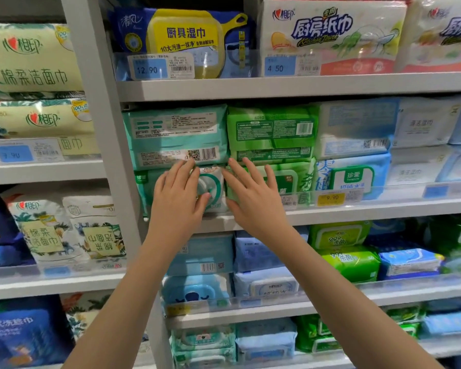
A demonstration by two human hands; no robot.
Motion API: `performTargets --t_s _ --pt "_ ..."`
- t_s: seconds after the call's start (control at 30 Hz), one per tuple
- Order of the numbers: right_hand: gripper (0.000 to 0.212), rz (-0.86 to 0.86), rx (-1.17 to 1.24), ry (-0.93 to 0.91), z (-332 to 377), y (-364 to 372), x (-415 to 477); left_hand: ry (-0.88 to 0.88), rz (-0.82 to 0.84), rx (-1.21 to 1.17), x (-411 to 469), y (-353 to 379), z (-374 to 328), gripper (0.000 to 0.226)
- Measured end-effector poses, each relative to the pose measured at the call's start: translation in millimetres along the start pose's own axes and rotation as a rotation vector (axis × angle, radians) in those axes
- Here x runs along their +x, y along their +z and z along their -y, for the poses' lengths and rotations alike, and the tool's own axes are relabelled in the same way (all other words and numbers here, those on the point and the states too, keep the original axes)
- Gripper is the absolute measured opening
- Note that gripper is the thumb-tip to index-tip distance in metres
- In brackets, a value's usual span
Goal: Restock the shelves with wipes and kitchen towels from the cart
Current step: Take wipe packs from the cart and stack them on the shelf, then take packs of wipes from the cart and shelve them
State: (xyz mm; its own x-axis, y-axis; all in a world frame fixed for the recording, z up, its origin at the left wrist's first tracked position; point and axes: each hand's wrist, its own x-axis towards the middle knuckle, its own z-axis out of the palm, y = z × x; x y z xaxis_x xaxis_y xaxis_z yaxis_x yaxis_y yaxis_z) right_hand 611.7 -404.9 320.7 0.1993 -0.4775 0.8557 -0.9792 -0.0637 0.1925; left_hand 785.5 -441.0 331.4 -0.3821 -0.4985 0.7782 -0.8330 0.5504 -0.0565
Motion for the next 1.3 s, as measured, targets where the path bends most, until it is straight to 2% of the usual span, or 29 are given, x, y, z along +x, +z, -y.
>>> performTargets --t_s 0.27,0.43,0.57,0.67,0.77,0.9,1.03,1.17,1.3 --pt "0.031 -0.035 0.147 0.300 -10.8 -51.0 -58.0 0.099 0.076 -0.435 -19.8 2.7 -45.8 0.051" --pt "0.030 0.052 0.243 0.605 -38.6 -107.9 -124.3 0.091 0.262 -0.874 -46.4 11.3 -122.6 0.024" --pt "0.026 0.040 0.230 0.819 -73.3 -158.2 -181.2 0.190 0.391 -1.062 -60.7 19.1 -202.9 0.030" --pt "0.023 0.032 0.160 0.969 -110.2 -196.9 -224.5 0.266 0.488 -1.141 -67.5 27.2 -271.0 0.031" --pt "0.021 0.055 0.075 1.120 -152.4 -229.9 -278.0 0.333 0.595 -1.207 -76.1 39.1 -346.9 0.018" --pt "0.022 0.116 -0.040 1.333 -213.0 -267.5 -358.6 0.436 0.783 -1.208 -93.1 61.9 -457.5 0.023" --pt "0.024 0.199 -0.137 1.538 -276.5 -299.8 -431.3 0.551 0.945 -1.168 -107.7 92.4 -562.2 0.025" --pt "0.023 0.297 -0.218 1.660 -328.9 -323.8 -486.7 0.580 1.069 -1.152 -115.0 122.1 -646.2 0.028" --pt "0.033 0.456 -0.306 1.782 -377.2 -315.6 -533.4 0.629 1.153 -1.094 -114.3 164.2 -713.8 0.028"
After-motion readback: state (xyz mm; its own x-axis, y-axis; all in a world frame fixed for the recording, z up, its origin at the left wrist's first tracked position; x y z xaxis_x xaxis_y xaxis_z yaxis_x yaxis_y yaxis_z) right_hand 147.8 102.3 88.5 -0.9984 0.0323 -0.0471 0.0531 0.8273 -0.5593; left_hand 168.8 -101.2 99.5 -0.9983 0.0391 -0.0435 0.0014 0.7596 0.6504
